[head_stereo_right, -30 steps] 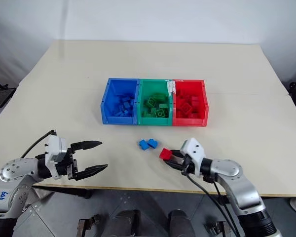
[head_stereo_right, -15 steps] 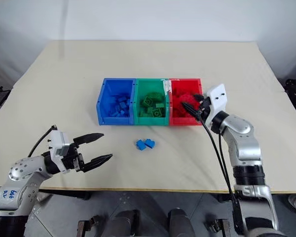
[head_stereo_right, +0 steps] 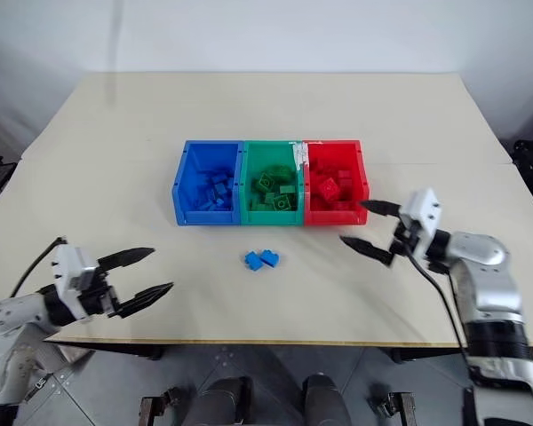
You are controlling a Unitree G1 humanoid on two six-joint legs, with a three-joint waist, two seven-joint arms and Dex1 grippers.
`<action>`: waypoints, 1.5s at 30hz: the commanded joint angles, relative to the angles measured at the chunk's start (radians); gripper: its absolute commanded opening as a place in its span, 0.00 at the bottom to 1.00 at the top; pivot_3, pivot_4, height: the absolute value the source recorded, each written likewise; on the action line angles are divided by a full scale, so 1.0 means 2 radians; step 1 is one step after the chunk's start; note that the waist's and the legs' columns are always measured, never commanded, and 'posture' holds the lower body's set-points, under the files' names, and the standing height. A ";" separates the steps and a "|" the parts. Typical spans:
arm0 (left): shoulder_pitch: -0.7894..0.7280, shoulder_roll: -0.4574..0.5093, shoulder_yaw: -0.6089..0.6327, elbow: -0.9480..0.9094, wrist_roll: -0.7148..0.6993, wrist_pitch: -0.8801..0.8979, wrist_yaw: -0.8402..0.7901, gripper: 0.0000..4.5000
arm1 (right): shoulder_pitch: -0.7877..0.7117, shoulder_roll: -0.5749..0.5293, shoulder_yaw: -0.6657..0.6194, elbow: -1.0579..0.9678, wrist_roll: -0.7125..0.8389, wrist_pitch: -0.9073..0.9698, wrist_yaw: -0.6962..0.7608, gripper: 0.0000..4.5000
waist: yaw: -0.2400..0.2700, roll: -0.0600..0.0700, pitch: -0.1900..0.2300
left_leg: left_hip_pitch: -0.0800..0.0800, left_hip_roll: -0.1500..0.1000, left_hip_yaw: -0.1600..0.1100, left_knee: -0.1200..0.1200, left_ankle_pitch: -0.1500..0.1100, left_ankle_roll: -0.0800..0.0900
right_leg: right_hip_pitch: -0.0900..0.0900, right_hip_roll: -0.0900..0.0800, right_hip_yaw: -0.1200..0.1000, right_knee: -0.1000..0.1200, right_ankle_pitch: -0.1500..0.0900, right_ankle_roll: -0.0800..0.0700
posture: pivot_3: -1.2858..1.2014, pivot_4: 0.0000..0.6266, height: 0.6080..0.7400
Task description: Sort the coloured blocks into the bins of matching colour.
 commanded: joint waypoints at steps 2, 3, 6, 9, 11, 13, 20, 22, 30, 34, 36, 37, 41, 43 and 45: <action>0.000 0.035 0.028 0.035 0.003 -0.021 -0.032 1.00 | 0.039 -0.060 -0.021 -0.004 0.029 -0.023 0.117 0.99 | 0.000 0.000 0.000 | 0.000 0.000 0.000 0.000 0.000 0.001 | 0.000 0.000 0.000 0.000 0.000 0.000 | 0.52 0.24 1.00; -0.004 0.040 0.024 0.038 0.006 -0.022 -0.032 1.00 | 0.041 -0.061 -0.021 -0.002 0.029 -0.029 0.120 0.99 | -0.001 0.000 0.000 | 0.001 0.000 0.001 0.000 -0.001 0.001 | 0.000 0.000 0.001 0.000 0.000 0.000 | 0.52 0.24 1.00; -0.023 0.045 0.002 0.027 0.004 -0.002 -0.030 1.00 | 0.041 -0.056 -0.023 0.002 0.028 -0.037 0.118 0.99 | -0.001 0.000 0.000 | 0.002 0.001 0.002 0.000 -0.001 0.002 | 0.001 0.000 0.002 0.000 0.000 0.000 | 0.52 0.24 1.00; -0.061 0.043 -0.043 -0.020 -0.005 0.030 -0.027 1.00 | 0.046 -0.047 -0.025 -0.003 0.027 -0.044 0.105 0.99 | 0.000 0.000 0.000 | 0.002 0.001 0.002 0.000 -0.001 0.002 | 0.001 0.000 0.002 0.001 0.000 0.000 | 0.52 0.24 1.00; -0.103 0.042 -0.085 -0.053 0.002 0.059 -0.017 1.00 | 0.055 -0.043 -0.025 -0.015 0.029 -0.037 0.096 0.99 | 0.005 0.000 0.000 | 0.001 0.001 0.002 0.001 -0.001 0.001 | 0.001 0.000 0.002 0.001 0.000 0.000 | 0.52 0.24 1.00; -0.148 0.045 -0.134 -0.064 0.038 0.074 -0.007 1.00 | 0.062 -0.041 -0.026 -0.027 0.032 -0.030 0.090 0.99 | 0.010 0.000 0.000 | 0.001 0.001 0.002 0.002 -0.001 0.001 | 0.000 0.000 0.002 0.001 0.000 0.001 | 0.52 0.24 1.00; -0.326 -0.006 -0.302 0.014 0.141 0.091 -0.028 1.00 | 0.079 -0.036 -0.027 -0.057 0.034 -0.014 0.067 0.99 | 0.013 0.000 0.000 | 0.001 0.000 0.003 0.003 0.000 0.000 | 0.000 0.002 0.002 0.002 0.001 0.001 | 0.52 0.24 1.00; -0.366 -0.025 -0.335 0.057 0.171 0.074 -0.038 1.00 | 0.084 -0.032 -0.028 -0.069 0.036 -0.008 0.057 0.99 | 0.013 0.000 0.000 | 0.000 0.000 0.003 0.005 0.000 0.000 | 0.000 0.003 0.002 0.002 0.001 0.001 | 0.52 0.24 1.00; -0.484 -0.109 -0.388 0.220 0.222 0.044 -0.064 1.00 | 0.122 -0.025 -0.039 -0.124 0.045 0.007 0.019 0.99 | 0.014 -0.001 0.000 | -0.001 0.000 0.003 0.008 -0.001 0.001 | 0.000 0.004 0.002 0.003 0.001 0.002 | 0.52 0.24 1.00; -0.501 -0.140 -0.393 0.266 0.240 0.030 -0.063 1.00 | 0.143 -0.023 -0.044 -0.149 0.050 0.011 0.002 0.99 | 0.013 -0.001 0.001 | -0.001 0.000 0.003 0.008 -0.001 0.001 | 0.000 0.003 0.002 0.003 0.001 0.002 | 0.52 0.24 1.00; -0.500 -0.148 -0.394 0.268 0.242 0.030 -0.071 1.00 | 0.150 -0.023 -0.047 -0.156 0.053 0.013 -0.006 0.99 | 0.013 -0.001 0.001 | -0.001 0.000 0.003 0.008 -0.001 0.001 | -0.001 0.004 0.003 0.003 0.001 0.002 | 0.52 0.24 1.00; -0.499 -0.150 -0.396 0.268 0.244 0.029 -0.076 1.00 | 0.154 -0.023 -0.048 -0.159 0.054 0.013 -0.009 0.99 | 0.013 -0.001 0.001 | -0.001 0.000 0.003 0.008 -0.001 0.001 | -0.001 0.004 0.003 0.003 0.001 0.002 | 0.52 0.24 1.00; -0.494 -0.153 -0.404 0.271 0.259 0.016 -0.079 1.00 | 0.160 -0.023 -0.049 -0.165 0.053 0.014 -0.015 0.99 | 0.014 -0.001 0.001 | -0.001 0.000 0.003 0.008 -0.001 0.001 | -0.001 0.003 0.003 0.003 0.001 0.002 | 0.52 0.24 1.00; -0.497 -0.159 -0.405 0.281 0.271 0.012 -0.069 1.00 | 0.157 -0.022 -0.047 -0.165 0.052 0.014 -0.019 0.99 | 0.014 -0.001 0.001 | -0.001 0.000 0.003 0.008 -0.001 0.001 | -0.001 0.003 0.003 0.003 0.001 0.002 | 0.52 0.24 1.00; -0.497 -0.159 -0.408 0.283 0.279 0.010 -0.071 1.00 | 0.152 -0.021 -0.043 -0.165 0.051 0.014 -0.021 0.99 | 0.014 -0.001 0.001 | -0.002 0.000 0.003 0.008 -0.001 0.001 | -0.001 0.003 0.003 0.003 0.001 0.002 | 0.52 0.24 1.00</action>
